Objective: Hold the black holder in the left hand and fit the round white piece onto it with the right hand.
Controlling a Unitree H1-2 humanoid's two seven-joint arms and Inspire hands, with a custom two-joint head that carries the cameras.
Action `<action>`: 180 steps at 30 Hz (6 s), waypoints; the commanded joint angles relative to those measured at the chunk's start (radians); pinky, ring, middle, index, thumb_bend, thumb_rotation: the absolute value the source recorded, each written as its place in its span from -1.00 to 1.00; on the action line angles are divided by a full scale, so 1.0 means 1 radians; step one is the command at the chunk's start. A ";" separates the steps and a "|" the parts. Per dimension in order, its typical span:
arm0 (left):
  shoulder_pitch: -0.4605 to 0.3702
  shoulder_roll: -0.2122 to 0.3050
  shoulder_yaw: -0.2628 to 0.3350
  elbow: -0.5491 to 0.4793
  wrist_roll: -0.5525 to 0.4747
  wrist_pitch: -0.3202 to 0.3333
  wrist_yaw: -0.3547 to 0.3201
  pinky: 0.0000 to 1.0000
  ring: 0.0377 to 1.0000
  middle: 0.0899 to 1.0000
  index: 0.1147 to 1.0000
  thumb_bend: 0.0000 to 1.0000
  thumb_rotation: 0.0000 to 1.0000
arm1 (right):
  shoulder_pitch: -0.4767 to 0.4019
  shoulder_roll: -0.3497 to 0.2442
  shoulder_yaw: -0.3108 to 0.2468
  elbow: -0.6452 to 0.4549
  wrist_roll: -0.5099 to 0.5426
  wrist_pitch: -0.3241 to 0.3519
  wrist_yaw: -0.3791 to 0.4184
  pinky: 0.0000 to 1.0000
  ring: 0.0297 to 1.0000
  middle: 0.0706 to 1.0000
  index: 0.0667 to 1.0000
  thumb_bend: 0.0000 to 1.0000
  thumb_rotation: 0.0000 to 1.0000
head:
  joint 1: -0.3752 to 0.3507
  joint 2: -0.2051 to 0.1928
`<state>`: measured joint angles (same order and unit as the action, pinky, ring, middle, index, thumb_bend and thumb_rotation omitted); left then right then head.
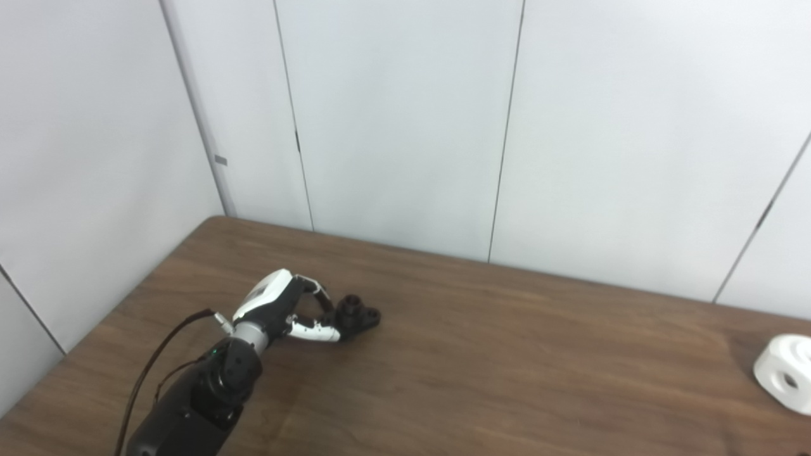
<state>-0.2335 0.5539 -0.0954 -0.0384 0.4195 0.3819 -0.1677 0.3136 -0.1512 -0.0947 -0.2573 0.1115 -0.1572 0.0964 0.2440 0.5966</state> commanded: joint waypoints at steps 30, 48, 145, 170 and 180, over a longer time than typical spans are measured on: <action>0.179 -0.124 -0.155 -0.414 0.093 -0.004 -0.185 0.76 0.86 0.62 -0.16 0.04 -0.90 | 0.009 0.035 0.049 -0.109 -0.049 0.097 -0.071 1.00 0.82 0.77 0.90 0.20 0.89 | -0.143 0.192; 0.295 -0.267 -0.312 -0.375 0.194 -0.157 -0.136 0.91 0.80 0.58 -0.16 0.05 -0.89 | 0.002 0.043 0.075 -0.167 -0.071 0.160 -0.096 1.00 0.78 0.73 0.90 0.17 0.92 | -0.164 0.239; 0.400 -0.252 -0.305 -0.246 0.385 -0.405 -0.074 0.77 0.75 0.55 -0.16 0.04 -0.90 | -0.587 -0.334 -0.097 -0.124 -0.716 0.627 0.198 0.80 1.00 1.00 0.88 0.77 -0.15 | -0.488 0.091; 0.399 -0.240 -0.309 -0.114 0.375 -0.490 0.034 0.79 0.74 0.53 -0.16 0.04 -0.90 | -0.734 -0.386 -0.010 0.199 -0.785 0.626 0.168 0.97 1.00 0.98 0.88 0.77 -0.25 | -0.546 -0.091; 0.390 -0.245 -0.310 -0.101 0.374 -0.494 0.044 0.79 0.74 0.54 -0.17 0.04 -0.90 | -0.761 -0.372 -0.010 0.254 -0.819 0.627 0.190 0.92 1.00 0.96 0.82 0.79 -0.21 | -0.546 -0.090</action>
<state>0.1236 0.2877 -0.3938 -0.2176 0.7651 -0.1740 -0.0536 -0.3961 -0.5026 -0.0884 0.0114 -0.6926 0.4746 0.2981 -0.3022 0.5047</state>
